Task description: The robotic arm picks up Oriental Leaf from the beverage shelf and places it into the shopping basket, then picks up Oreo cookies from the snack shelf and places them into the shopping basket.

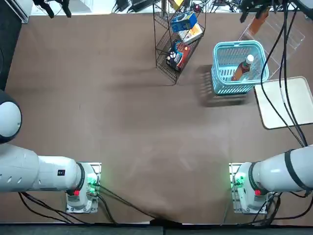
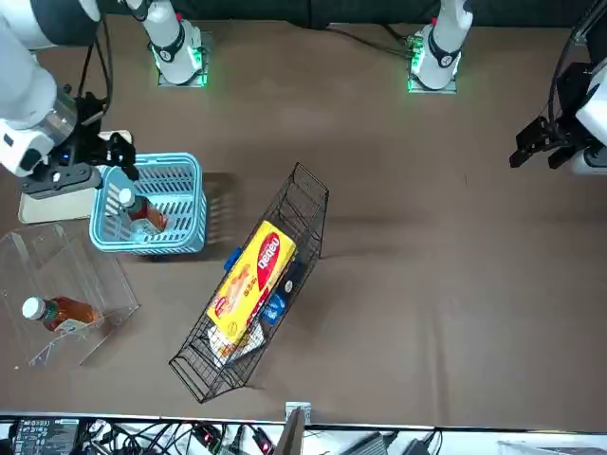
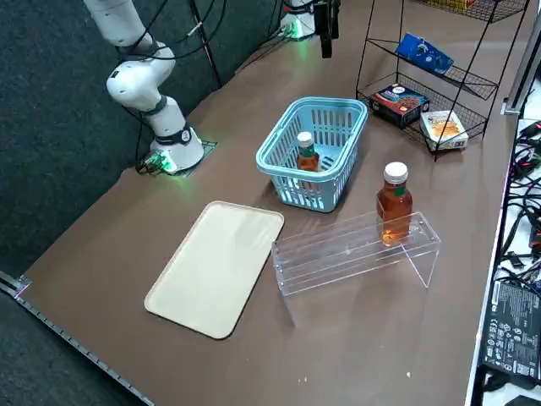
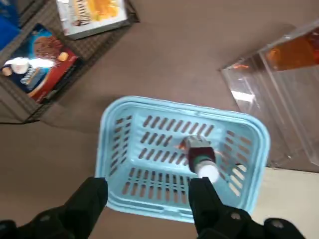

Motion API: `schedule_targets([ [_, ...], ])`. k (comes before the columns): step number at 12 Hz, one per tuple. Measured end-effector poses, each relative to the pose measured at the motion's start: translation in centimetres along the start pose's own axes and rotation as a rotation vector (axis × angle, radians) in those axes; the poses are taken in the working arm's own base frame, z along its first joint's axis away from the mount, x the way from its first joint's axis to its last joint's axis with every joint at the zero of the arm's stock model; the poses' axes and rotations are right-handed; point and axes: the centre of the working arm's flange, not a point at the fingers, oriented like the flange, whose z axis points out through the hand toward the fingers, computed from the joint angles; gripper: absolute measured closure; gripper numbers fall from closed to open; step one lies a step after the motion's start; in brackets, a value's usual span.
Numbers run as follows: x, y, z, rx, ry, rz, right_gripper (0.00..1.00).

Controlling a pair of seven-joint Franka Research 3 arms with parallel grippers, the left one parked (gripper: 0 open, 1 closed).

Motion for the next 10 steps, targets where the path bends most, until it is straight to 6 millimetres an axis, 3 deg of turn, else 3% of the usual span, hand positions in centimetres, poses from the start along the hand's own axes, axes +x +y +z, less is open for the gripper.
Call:
schedule_targets([
  [4, 0.1, -3.0, -0.1, 0.045, 0.003, -0.043, 0.00],
  [10, 0.9, -4.2, -1.0, 0.179, 0.104, -0.219, 0.00],
])
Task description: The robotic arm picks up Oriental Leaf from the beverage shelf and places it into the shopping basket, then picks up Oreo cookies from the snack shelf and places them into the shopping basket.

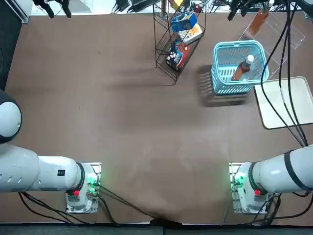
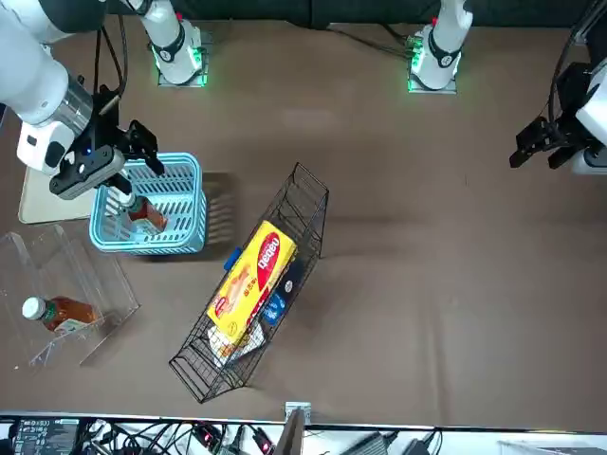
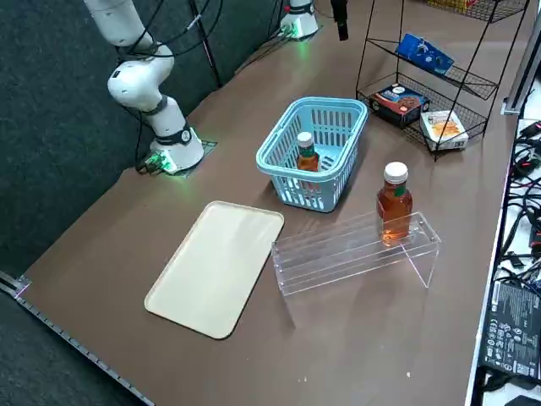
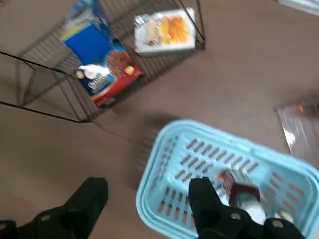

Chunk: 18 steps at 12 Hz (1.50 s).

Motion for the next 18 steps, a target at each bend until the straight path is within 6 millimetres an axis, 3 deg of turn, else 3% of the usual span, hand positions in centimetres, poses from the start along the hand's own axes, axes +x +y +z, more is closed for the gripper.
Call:
schedule_targets([
  [5, 1.6, 0.0, 1.0, 0.079, 0.146, -0.157, 0.00],
  [11, 1.6, 1.0, 6.4, 0.091, 0.339, -0.264, 0.00],
  [16, 0.6, -2.9, 10.9, 0.027, 0.444, -0.311, 0.00],
  [18, 0.1, -3.4, 11.8, 0.009, 0.454, -0.322, 0.00],
])
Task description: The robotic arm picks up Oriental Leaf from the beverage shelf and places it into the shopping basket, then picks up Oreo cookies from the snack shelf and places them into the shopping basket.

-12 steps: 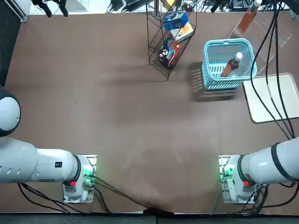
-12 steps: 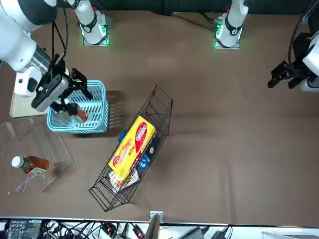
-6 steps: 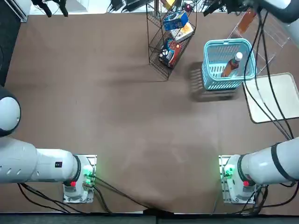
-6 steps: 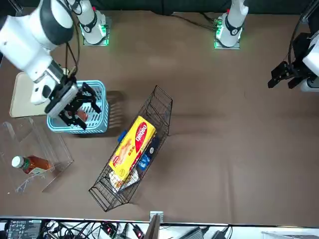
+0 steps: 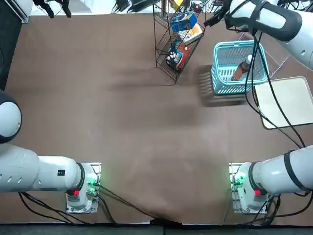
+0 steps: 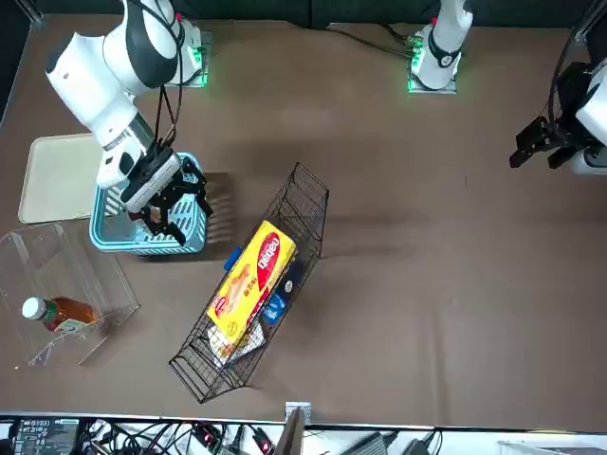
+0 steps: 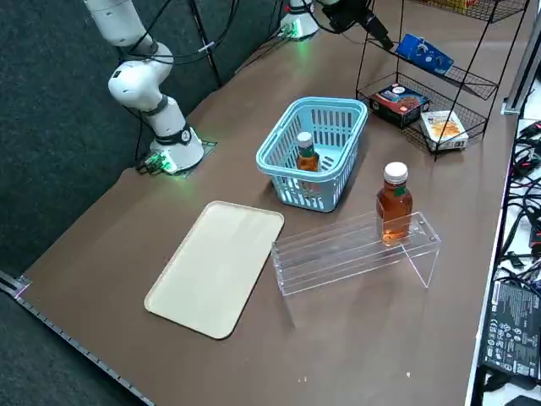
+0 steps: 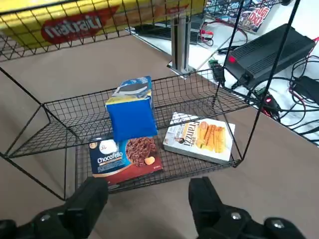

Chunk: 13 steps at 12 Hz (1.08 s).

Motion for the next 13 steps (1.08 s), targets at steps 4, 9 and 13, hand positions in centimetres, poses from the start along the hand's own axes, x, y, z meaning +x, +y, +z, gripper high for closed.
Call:
schedule_targets([
  [4, -1.5, -0.6, 1.2, 0.032, 0.025, -0.039, 0.00],
  [9, -3.1, -0.4, 2.0, 0.092, 0.084, -0.040, 0.00],
  [13, -4.3, -0.2, 2.6, 0.124, 0.135, -0.062, 0.00],
])
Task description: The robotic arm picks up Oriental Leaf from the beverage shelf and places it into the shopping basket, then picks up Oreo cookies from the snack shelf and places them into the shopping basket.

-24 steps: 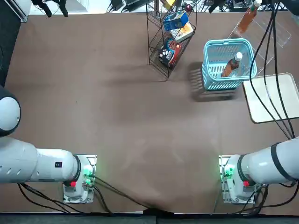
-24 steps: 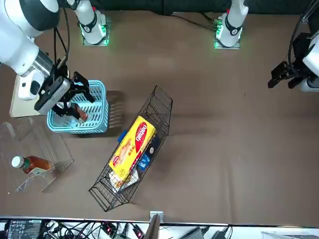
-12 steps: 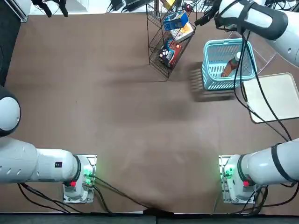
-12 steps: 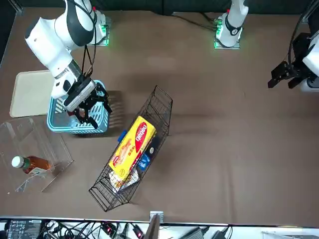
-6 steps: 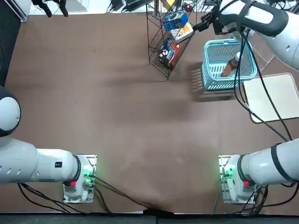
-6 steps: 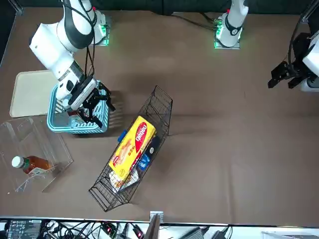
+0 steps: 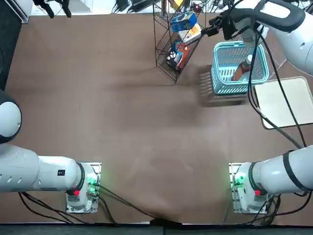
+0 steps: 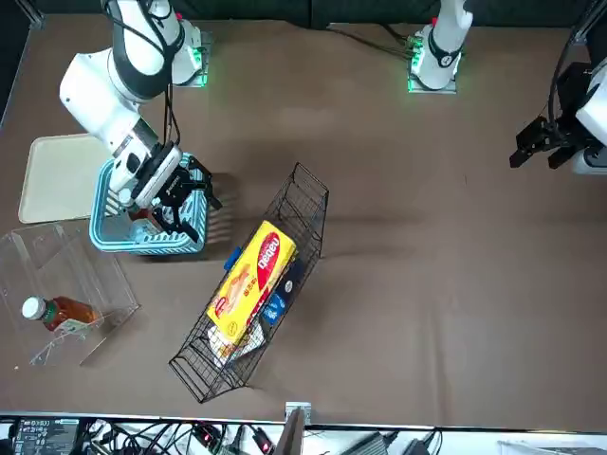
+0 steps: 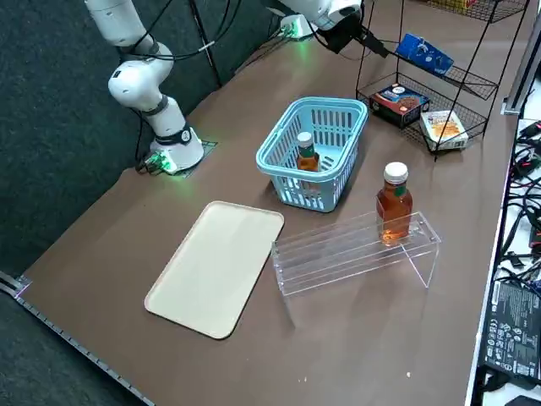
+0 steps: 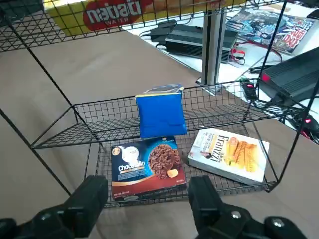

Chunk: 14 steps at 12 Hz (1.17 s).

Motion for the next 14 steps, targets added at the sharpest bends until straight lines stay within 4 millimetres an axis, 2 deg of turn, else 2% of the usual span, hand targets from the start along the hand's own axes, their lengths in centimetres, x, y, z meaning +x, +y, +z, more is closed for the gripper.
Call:
schedule_targets([
  [7, -1.5, 0.3, 1.1, 0.022, 0.028, 0.011, 0.00],
  [10, -1.3, 0.2, 1.2, 0.023, 0.042, 0.025, 0.00],
  [14, -0.1, -0.8, 2.3, 0.024, 0.061, 0.022, 0.00],
])
